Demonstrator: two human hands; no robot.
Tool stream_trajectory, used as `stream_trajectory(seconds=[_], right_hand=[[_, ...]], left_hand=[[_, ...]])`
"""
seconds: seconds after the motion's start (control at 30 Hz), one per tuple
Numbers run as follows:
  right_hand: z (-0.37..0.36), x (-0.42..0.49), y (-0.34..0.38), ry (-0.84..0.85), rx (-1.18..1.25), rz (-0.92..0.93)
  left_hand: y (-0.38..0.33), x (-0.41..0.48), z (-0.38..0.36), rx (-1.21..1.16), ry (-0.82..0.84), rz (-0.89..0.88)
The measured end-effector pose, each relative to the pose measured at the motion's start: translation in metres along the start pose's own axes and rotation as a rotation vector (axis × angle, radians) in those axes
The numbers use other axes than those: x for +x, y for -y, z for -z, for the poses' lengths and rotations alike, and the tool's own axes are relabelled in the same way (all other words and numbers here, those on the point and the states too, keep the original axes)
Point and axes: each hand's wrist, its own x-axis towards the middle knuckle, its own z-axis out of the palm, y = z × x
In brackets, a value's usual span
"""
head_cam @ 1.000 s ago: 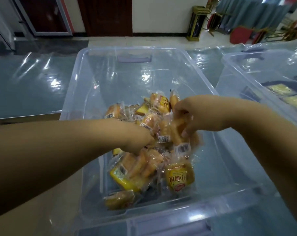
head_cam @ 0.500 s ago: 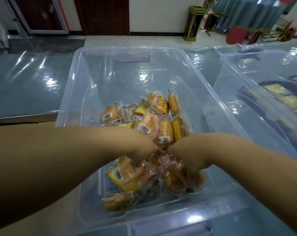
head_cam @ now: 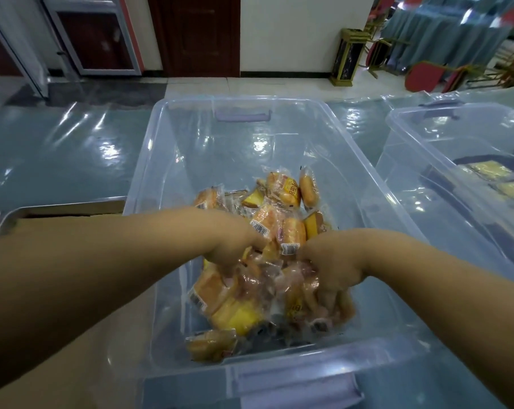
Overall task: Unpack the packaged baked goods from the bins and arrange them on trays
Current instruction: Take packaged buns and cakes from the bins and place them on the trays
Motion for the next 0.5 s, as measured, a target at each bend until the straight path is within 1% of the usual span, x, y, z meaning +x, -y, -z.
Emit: stream_trajectory(seconds=[0.13, 0.23, 0.3, 0.4, 0.5], right_hand=[[0.010, -0.004, -0.007, -0.149, 0.155, -0.047], [0.020, -0.007, -0.007, -0.307, 0.162, -0.111], [0.026, -0.010, -0.007, -0.462, 0.164, -0.152], [0.031, -0.019, -0.004, -0.720, 0.234, -0.177], [0.034, -0.031, 0.011, -0.974, 0.360, -0.111]], left_hand=[[0.013, -0.023, 0.004, -0.047, -0.210, 0.128], [0.026, -0.048, 0.006, -0.175, -0.387, 0.239], [0.033, -0.068, 0.006, -0.231, -0.533, 0.303], [0.038, -0.096, 0.005, -0.366, -0.802, 0.324], [0.041, -0.125, -0.001, -0.526, -1.067, 0.289]])
